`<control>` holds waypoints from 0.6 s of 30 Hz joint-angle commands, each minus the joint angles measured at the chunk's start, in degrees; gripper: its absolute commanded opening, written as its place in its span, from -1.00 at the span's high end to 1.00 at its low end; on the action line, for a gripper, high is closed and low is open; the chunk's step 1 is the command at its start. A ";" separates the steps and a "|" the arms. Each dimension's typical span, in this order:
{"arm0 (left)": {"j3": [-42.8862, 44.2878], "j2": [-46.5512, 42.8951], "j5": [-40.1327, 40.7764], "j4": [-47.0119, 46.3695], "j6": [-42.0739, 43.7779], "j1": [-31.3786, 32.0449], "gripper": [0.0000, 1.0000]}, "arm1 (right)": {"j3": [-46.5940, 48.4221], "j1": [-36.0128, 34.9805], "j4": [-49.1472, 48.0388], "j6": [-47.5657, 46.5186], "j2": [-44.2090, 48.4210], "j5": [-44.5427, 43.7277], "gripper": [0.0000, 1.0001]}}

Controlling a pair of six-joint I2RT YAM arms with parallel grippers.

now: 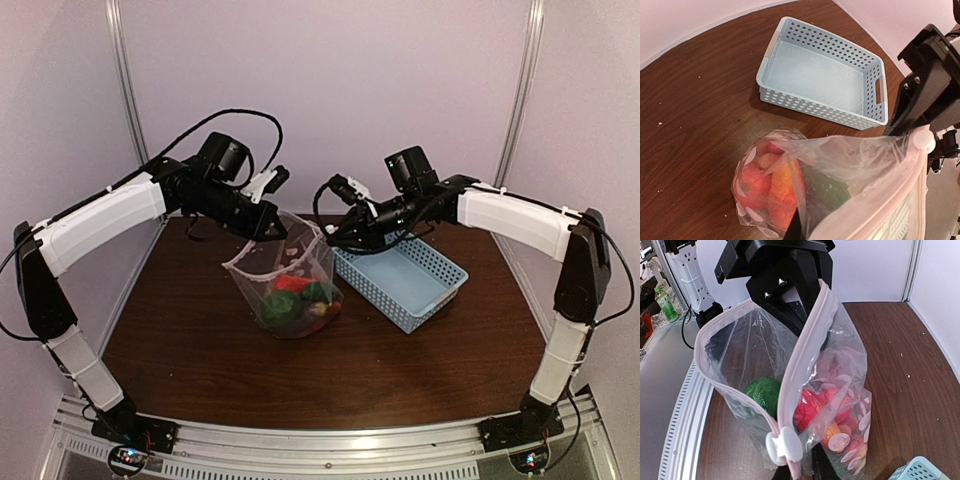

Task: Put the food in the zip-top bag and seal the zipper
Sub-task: Pass from the left arm to the right, then adjust the zipper food storage bag at the center of the board.

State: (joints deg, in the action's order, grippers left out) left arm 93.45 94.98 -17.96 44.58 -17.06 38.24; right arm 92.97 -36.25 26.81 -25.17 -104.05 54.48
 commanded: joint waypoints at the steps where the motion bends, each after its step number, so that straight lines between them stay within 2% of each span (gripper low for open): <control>1: 1.75 0.07 -1.52 -2.35 0.59 -0.01 1.00 | -1.44 -0.31 -1.82 0.27 3.44 -1.92 1.00; 2: 2.31 0.11 -2.26 -1.87 1.42 -0.01 1.00 | -1.28 -0.27 -1.88 0.82 3.92 -2.16 1.00; 6: 2.26 -4.99 -0.72 1.56 9.36 -0.01 0.65 | 0.37 -0.16 0.77 2.16 6.27 -1.95 1.00; 7: -0.64 -8.99 0.72 -1.30 11.18 0.04 0.47 | 0.30 -0.18 1.39 2.36 6.96 -2.29 1.00; 8: -4.95 -13.71 1.82 -5.38 12.25 0.00 0.19 | 0.20 -0.21 2.06 2.19 7.35 -2.57 1.00; 9: -10.26 -18.86 2.18 -10.18 12.83 0.04 -0.26 | 0.03 -0.23 3.03 1.84 7.65 -2.73 1.00; 10: -16.78 -24.55 2.24 -16.28 12.72 0.08 -0.80 | -0.28 -0.28 3.75 1.54 7.81 -2.91 1.00; 11: -22.98 -29.58 1.93 -21.99 12.50 0.15 -0.93 | -0.67 -0.17 4.23 1.25 7.96 -3.02 1.00; 13: -34.16 -38.38 1.70 -30.14 11.56 0.32 -0.95 | -1.76 -0.15 4.85 0.82 8.04 -3.41 1.00; 18: -50.00 -48.97 1.54 -36.34 9.55 0.48 -0.95 | -3.09 -0.11 5.32 0.65 8.41 -4.31 1.00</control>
State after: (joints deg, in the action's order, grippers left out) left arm 53.98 48.07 -16.69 19.66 -7.18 38.37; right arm 90.98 -36.25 30.89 -24.08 -97.14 51.55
